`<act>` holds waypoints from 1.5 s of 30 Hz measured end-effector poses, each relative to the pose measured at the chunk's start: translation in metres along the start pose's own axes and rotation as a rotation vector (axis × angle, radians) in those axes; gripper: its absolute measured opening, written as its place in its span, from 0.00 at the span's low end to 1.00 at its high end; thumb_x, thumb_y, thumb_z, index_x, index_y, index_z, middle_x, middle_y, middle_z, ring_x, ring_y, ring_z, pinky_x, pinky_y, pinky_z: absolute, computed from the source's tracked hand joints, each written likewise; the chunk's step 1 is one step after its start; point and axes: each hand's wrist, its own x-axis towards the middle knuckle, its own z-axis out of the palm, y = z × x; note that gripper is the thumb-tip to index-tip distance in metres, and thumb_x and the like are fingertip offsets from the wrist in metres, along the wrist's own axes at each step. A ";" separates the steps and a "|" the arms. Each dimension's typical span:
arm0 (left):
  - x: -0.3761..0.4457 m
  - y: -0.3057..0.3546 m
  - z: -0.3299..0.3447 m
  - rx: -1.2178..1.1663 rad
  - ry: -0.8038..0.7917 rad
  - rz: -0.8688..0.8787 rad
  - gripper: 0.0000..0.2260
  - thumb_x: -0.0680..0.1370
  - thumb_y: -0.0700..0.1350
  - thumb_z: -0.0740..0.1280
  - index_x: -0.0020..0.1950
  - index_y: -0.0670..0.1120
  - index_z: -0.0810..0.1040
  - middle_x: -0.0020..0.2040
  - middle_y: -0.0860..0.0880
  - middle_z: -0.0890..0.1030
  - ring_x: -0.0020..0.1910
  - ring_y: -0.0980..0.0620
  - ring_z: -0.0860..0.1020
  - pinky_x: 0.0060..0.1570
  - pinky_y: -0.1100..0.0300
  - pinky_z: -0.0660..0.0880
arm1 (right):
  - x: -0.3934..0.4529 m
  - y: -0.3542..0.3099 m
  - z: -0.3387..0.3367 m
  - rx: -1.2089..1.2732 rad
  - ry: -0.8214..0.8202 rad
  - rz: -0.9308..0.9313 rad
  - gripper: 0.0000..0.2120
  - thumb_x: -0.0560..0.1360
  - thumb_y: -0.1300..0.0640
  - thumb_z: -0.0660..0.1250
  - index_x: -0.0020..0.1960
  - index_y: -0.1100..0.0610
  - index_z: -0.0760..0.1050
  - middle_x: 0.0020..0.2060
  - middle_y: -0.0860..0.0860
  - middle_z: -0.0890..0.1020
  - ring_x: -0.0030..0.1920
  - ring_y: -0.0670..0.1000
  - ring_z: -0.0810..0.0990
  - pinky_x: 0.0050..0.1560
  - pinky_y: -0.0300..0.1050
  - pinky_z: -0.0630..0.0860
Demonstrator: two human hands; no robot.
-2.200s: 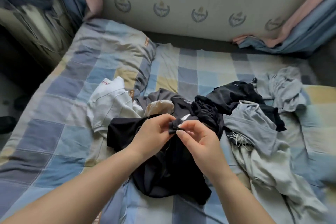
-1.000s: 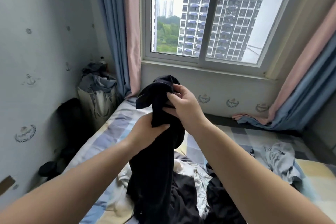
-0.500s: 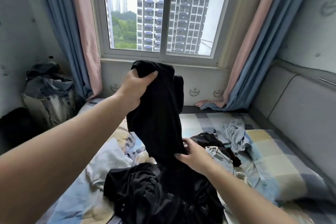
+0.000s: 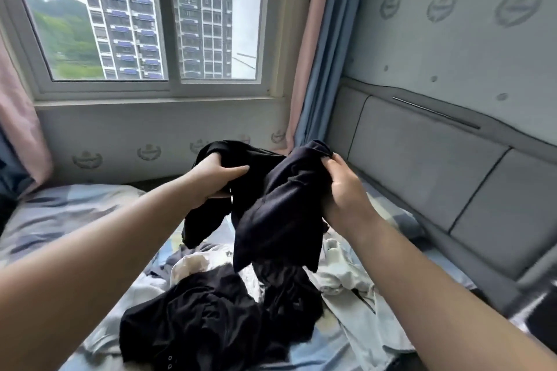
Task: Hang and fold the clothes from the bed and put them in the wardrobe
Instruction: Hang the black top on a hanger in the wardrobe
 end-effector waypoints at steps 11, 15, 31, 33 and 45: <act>-0.065 0.023 0.040 -0.028 -0.726 0.110 0.12 0.79 0.50 0.63 0.62 0.52 0.76 0.52 0.49 0.83 0.48 0.54 0.82 0.50 0.54 0.80 | -0.025 -0.034 -0.021 0.120 0.564 -0.066 0.12 0.79 0.56 0.60 0.59 0.59 0.76 0.43 0.55 0.81 0.41 0.53 0.81 0.36 0.43 0.78; -0.083 0.037 0.080 -0.170 -0.931 0.127 0.16 0.70 0.63 0.69 0.54 0.60 0.80 0.49 0.49 0.79 0.51 0.50 0.76 0.60 0.46 0.75 | -0.047 -0.053 -0.038 -0.007 0.674 -0.164 0.11 0.81 0.56 0.59 0.62 0.56 0.72 0.44 0.52 0.78 0.44 0.53 0.79 0.41 0.43 0.76; -0.231 0.139 0.312 -0.429 -1.060 0.278 0.06 0.78 0.37 0.65 0.47 0.45 0.80 0.32 0.52 0.82 0.29 0.58 0.78 0.25 0.68 0.74 | -0.255 -0.148 -0.188 -0.033 0.880 -0.244 0.13 0.74 0.51 0.65 0.54 0.56 0.78 0.52 0.61 0.82 0.47 0.58 0.82 0.51 0.51 0.78; -0.266 0.161 0.345 -0.456 -1.120 0.283 0.06 0.79 0.36 0.65 0.44 0.45 0.78 0.30 0.53 0.80 0.28 0.59 0.78 0.25 0.68 0.74 | -0.298 -0.158 -0.200 0.002 0.784 -0.215 0.17 0.74 0.45 0.66 0.52 0.58 0.80 0.48 0.57 0.84 0.46 0.56 0.83 0.51 0.49 0.77; -0.462 0.208 0.505 -0.482 -1.420 0.291 0.05 0.77 0.40 0.69 0.52 0.43 0.76 0.45 0.45 0.80 0.41 0.51 0.81 0.42 0.59 0.79 | -0.511 -0.210 -0.279 -0.523 1.203 -0.326 0.05 0.77 0.53 0.66 0.50 0.44 0.76 0.49 0.49 0.84 0.51 0.51 0.82 0.55 0.52 0.78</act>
